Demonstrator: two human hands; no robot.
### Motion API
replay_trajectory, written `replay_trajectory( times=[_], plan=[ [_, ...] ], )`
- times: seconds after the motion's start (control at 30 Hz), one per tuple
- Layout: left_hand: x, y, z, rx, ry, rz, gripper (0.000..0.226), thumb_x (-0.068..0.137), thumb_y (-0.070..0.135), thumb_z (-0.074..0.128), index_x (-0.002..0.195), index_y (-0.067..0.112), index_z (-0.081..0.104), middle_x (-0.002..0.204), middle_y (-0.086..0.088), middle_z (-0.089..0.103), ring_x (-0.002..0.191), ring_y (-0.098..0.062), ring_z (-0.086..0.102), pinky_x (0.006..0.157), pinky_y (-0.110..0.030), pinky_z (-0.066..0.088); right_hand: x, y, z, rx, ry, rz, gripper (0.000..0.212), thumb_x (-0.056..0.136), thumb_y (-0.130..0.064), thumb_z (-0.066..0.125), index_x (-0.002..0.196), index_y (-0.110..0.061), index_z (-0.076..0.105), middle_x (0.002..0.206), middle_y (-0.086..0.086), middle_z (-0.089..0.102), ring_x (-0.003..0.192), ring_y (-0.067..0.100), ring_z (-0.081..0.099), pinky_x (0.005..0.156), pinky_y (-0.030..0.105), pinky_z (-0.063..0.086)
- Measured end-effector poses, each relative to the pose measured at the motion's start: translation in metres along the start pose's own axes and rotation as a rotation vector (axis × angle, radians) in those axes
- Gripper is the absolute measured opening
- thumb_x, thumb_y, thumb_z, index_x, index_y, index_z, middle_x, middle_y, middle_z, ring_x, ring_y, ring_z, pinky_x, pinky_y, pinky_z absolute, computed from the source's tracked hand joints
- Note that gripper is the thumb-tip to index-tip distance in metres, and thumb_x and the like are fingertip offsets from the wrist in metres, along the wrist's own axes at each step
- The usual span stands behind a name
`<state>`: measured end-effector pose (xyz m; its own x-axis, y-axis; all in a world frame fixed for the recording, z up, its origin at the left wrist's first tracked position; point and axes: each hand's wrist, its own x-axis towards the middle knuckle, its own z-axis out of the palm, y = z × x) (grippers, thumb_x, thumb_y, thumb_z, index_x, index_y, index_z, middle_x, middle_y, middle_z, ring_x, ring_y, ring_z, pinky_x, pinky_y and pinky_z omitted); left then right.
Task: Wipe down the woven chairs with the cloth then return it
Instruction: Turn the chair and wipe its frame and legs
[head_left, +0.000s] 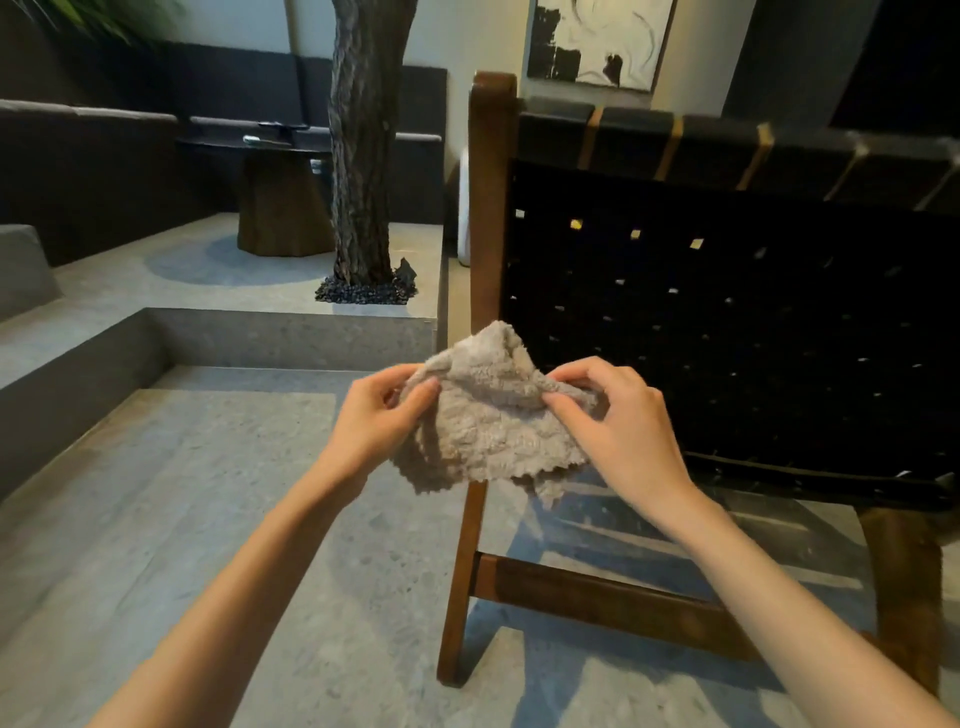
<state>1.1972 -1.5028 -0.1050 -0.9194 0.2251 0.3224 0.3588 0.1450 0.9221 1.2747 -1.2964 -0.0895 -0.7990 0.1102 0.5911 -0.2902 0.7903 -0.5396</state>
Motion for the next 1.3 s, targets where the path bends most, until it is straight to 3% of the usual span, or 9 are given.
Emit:
replay_trajectory(
  times=[0.07,0.17,0.3,0.4,0.5,0.6,0.8,1.0,1.3],
  plan=[
    [0.01,0.022,-0.006,-0.019,0.098,0.041,0.017,0.093,0.022,0.058,0.098,0.011,0.07,0.081,-0.005,0.069,0.076,-0.007,0.061,0.067,-0.018,0.047,0.011,-0.019,-0.01,-0.035,0.079,-0.042,0.011,0.087,-0.029,0.067,0.098,-0.033,0.066,0.088,-0.028,0.053,0.102,0.004,0.047,0.093,0.031,0.036],
    [0.03,0.051,-0.006,0.094,0.297,0.089,0.021,0.091,0.039,0.058,0.093,0.021,0.069,0.102,-0.013,0.057,0.103,-0.021,0.049,0.096,-0.038,0.039,0.028,-0.046,-0.024,-0.084,0.259,-0.141,0.012,0.083,-0.034,0.07,0.095,-0.031,0.07,0.088,-0.018,0.053,0.094,0.006,0.04,0.084,0.02,0.031],
    [0.048,0.09,-0.004,0.129,0.572,0.224,0.011,0.086,0.042,0.064,0.094,0.035,0.067,0.099,-0.001,0.047,0.098,-0.013,0.039,0.092,-0.029,0.035,0.052,-0.069,-0.039,-0.021,0.406,-0.176,0.01,0.082,-0.034,0.072,0.091,-0.028,0.074,0.066,-0.01,0.052,0.062,0.004,0.048,0.056,0.012,0.036],
    [0.057,0.11,-0.001,-0.03,0.571,0.342,0.019,0.088,0.03,0.065,0.103,0.021,0.072,0.087,0.009,0.067,0.082,0.001,0.058,0.075,-0.019,0.049,0.064,-0.079,-0.04,0.048,0.463,-0.161,0.011,0.086,-0.029,0.069,0.094,-0.024,0.075,0.052,-0.011,0.056,0.052,0.003,0.055,0.052,0.014,0.042],
    [0.065,0.124,0.009,-0.106,0.608,0.387,0.019,0.091,0.028,0.061,0.104,0.016,0.069,0.076,0.012,0.063,0.065,0.005,0.055,0.062,-0.014,0.046,0.075,-0.093,-0.036,0.097,0.536,-0.196,0.011,0.089,-0.023,0.067,0.097,-0.018,0.072,0.061,-0.009,0.065,0.057,0.003,0.063,0.059,0.016,0.052],
    [0.068,0.133,0.019,-0.198,0.571,0.431,0.02,0.094,0.031,0.056,0.113,0.026,0.056,0.089,0.001,0.061,0.076,-0.001,0.058,0.07,-0.021,0.051,0.088,-0.105,-0.034,0.117,0.603,-0.238,0.015,0.089,-0.022,0.067,0.103,-0.016,0.067,0.072,-0.008,0.07,0.062,0.003,0.066,0.067,0.009,0.05],
    [0.078,0.132,0.022,-0.286,0.261,0.556,0.041,0.098,0.022,0.05,0.139,0.019,0.045,0.136,-0.003,0.051,0.126,-0.017,0.049,0.103,-0.043,0.043,0.1,-0.113,-0.027,-0.026,0.57,-0.327,0.038,0.088,-0.025,0.067,0.125,-0.02,0.059,0.091,-0.001,0.071,0.079,0.012,0.067,0.07,0.033,0.059],
    [0.087,0.121,0.024,-0.213,0.308,0.689,0.043,0.096,0.011,0.051,0.139,0.007,0.044,0.137,-0.006,0.052,0.129,-0.015,0.047,0.107,-0.042,0.04,0.108,-0.093,-0.012,0.046,0.604,-0.327,0.02,0.091,-0.018,0.064,0.107,-0.01,0.073,0.078,0.003,0.072,0.066,0.016,0.065,0.064,0.035,0.056],
    [0.076,0.076,0.039,-0.288,0.377,0.608,0.051,0.091,0.006,0.06,0.137,0.016,0.041,0.133,0.002,0.054,0.125,-0.014,0.051,0.102,-0.046,0.045,0.097,-0.044,0.028,0.205,0.621,-0.337,0.017,0.084,-0.005,0.07,0.101,-0.002,0.073,0.085,0.006,0.072,0.076,0.007,0.063,0.07,0.01,0.049]
  ],
)
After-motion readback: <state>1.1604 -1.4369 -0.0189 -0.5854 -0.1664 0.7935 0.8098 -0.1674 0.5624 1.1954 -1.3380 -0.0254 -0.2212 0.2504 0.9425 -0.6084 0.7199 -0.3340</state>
